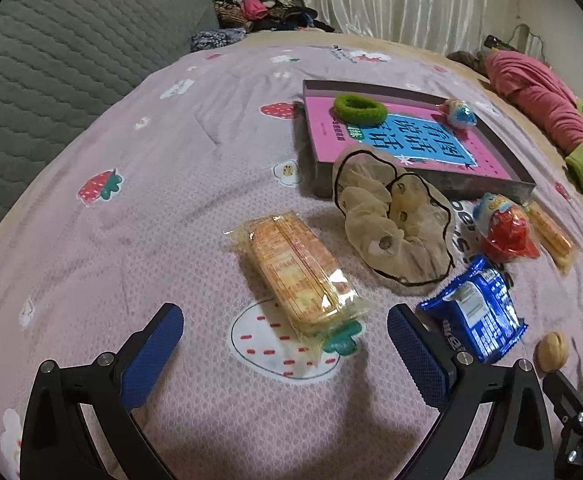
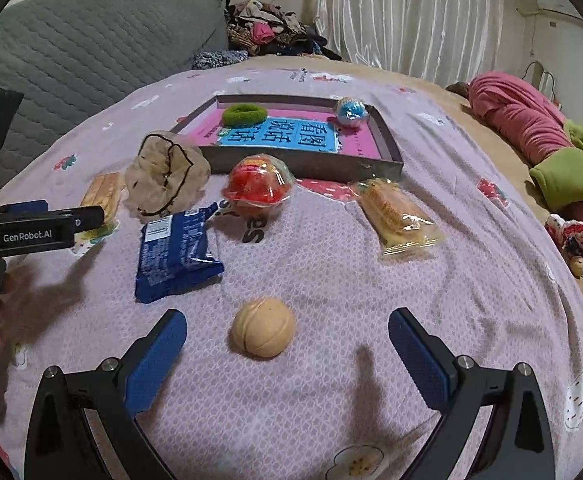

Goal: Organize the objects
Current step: 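Move left gripper to the yellow wafer pack while right gripper approaches the tan walnut ball, then close left gripper on the wafer pack while right gripper grasps the walnut ball and lifts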

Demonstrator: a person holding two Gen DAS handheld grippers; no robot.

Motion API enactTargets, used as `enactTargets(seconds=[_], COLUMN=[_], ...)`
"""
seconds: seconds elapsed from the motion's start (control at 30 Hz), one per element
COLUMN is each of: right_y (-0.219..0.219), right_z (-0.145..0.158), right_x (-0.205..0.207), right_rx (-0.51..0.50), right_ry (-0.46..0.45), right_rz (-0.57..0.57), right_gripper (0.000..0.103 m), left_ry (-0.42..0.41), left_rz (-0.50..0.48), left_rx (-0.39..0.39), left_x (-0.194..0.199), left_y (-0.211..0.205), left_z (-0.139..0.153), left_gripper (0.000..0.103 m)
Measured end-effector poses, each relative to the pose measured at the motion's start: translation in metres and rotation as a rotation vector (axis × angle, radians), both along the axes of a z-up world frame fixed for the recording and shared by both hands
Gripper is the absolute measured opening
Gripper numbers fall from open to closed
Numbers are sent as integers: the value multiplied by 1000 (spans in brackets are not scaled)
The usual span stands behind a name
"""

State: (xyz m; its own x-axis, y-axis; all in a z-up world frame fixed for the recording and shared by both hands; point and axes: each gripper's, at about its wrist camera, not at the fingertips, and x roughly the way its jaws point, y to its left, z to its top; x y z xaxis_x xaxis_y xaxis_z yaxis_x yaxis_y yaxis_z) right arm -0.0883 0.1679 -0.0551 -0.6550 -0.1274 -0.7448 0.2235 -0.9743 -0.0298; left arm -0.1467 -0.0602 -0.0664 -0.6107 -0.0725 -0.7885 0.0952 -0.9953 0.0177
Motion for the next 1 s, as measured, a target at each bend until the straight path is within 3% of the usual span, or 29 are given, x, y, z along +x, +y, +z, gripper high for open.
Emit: enactTargets(seconds=[0.5,0.63,0.7,0.77,0.8,0.83,1.0], right_y=[-2,-1,-3,-4,-5,-5,-8], right_z=[-12,-16,-17,-17,-17,-16,-16], right_x=[-12,-17,-18,-18,-18,-18,-18], right_rx=[3,-1,3,2,3,2,-4], right_ry=[-34,-48,-54,-50,-48,-46,-42], right_rz=[-19,-22,-17,-9,-8,-5,15], right_gripper=[102,90,81,73,69,67,57], left_ry=[-26,-33,-36,-42,-46,-52,-63], left_rz=[35,37,36,32,26,23,16], left_rx=[-15,-6,2,14,23,35,53], left_x=[-27,-30,-31,-31,-31,-31,-31], left_y=[-3,-5,-7,-8,-8,-9,-8], left_z=[-15,-17,-17,-18,-18,-19,-21], left_gripper=[102,98,94,85,75,66,48])
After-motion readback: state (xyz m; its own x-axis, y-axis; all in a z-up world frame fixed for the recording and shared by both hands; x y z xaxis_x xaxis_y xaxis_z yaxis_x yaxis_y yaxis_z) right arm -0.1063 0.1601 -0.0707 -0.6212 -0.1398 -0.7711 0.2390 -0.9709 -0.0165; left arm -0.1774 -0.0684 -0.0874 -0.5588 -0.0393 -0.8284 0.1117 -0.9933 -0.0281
